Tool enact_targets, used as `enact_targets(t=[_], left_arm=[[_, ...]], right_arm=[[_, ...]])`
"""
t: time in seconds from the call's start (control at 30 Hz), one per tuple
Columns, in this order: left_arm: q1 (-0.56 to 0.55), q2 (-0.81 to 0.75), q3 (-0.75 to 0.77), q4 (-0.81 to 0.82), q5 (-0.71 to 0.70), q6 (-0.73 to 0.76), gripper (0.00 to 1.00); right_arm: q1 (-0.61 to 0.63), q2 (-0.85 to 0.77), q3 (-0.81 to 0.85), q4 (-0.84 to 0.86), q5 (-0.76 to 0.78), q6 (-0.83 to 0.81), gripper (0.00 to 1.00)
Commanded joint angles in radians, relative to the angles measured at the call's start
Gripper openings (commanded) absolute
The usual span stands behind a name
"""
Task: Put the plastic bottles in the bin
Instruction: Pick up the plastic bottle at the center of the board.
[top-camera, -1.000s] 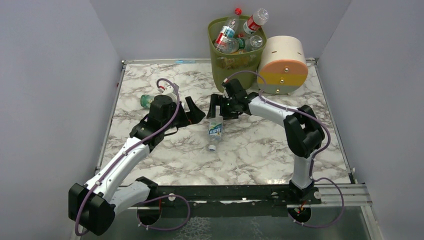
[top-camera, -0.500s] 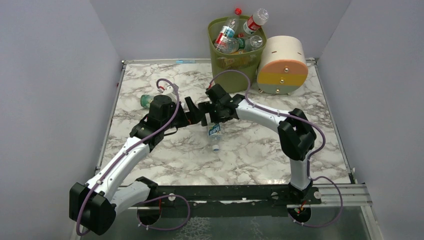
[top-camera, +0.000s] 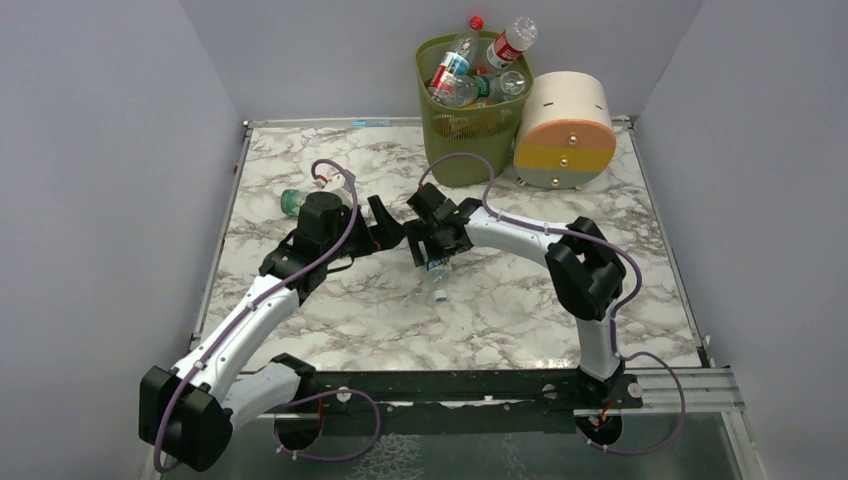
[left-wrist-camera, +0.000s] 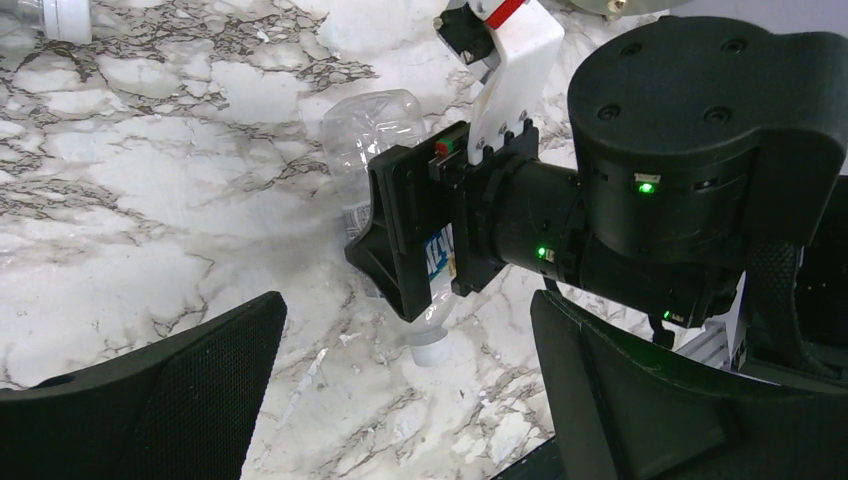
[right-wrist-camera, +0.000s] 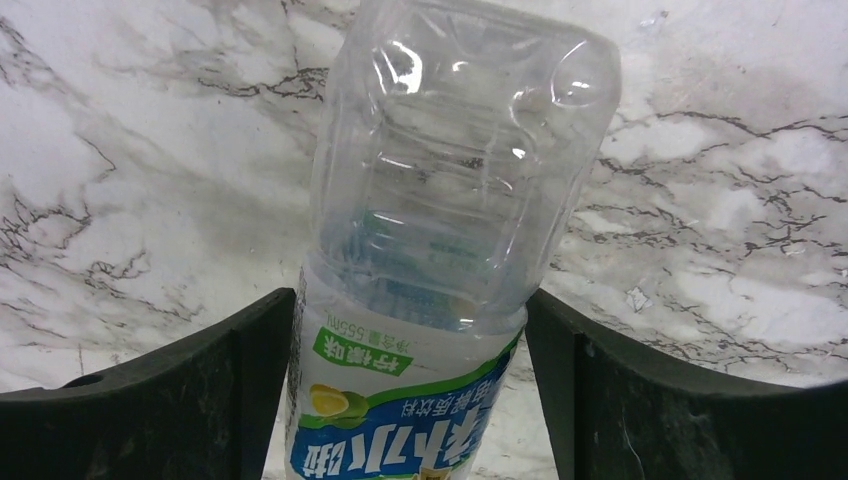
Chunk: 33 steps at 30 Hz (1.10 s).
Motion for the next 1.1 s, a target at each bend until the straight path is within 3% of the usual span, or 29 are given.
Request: enact_targets(t=[0.0,0.2,0.5,0.6,0.77,1.07], left_arm=[[0.006,-0.023,-0.014,0.026,0.03,0.001,0.99],[0.008,-0.037,-0.023,0.023,0.028,-0.001,0.99],[0.009,-0.035,-0.028,0.032,0.033,-0.005,0.99],[0.009,-0.032,-0.028,0.034,0.033,-0.005,0.99],[0.009,-0.032,-0.033,0.036,0.033,-0.006,0.99],[0.012,-0.028,-0.036,0.04,0.035,-0.006,0.99]], right_arm=[[0.018,-0.011,-0.015,-0.022,0.023,-0.004,0.85],[0.03,-0.029,-0.032,-0.028,0.013,-0.002,0.92],[0.039,-0.048,-0.044,-0.031,0.005,-0.012,0.91],[0.041,-0.047,-0.044,-0.031,0.003,-0.017,0.84],[0.041,-0.063,-0.034,-0.037,0.009,-0.023,0.58],[0.038,-0.158,0.063,-0.03,0.029,-0.107,0.53]])
